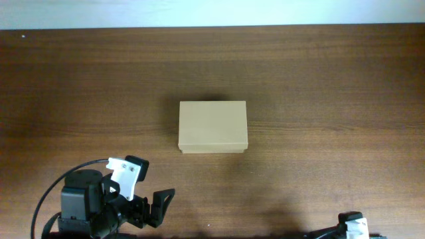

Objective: Pack container

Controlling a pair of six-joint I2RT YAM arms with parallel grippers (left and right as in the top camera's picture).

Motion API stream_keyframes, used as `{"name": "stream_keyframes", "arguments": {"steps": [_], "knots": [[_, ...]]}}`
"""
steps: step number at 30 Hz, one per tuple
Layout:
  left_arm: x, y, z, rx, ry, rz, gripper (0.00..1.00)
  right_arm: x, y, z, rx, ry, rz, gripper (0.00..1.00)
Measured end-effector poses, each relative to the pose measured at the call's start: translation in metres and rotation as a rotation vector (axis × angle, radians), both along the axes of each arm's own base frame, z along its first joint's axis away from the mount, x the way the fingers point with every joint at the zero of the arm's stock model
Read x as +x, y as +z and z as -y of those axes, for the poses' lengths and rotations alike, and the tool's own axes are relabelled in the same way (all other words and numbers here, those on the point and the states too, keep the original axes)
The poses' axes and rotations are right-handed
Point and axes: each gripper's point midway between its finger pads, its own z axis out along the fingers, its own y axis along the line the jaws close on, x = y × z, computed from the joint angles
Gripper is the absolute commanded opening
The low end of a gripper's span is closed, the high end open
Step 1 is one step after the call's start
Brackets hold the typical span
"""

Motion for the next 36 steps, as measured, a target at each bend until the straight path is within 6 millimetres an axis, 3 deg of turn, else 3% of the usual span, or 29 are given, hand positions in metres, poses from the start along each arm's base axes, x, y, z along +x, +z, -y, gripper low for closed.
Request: {"name": "stream_keyframes", "arguments": {"steps": [21,27,30,36], "knots": [[0.001,0.0,-0.003,0.011,0.014,0.006,0.99,-0.001,0.0,0.0,0.002,0.002,-0.004,0.99],[0.041,0.028,-0.015,0.053,0.084,0.325,1.0,-0.001,-0.001,0.0,0.002,0.002,-0.005,0.99],[0.049,0.015,-0.017,0.09,0.075,0.418,1.0,-0.001,0.0,0.0,0.002,0.003,-0.004,0.99],[0.06,-0.039,-0.019,0.143,0.055,0.509,1.0,-0.001,0.0,0.0,0.003,0.001,-0.005,0.99]]}}
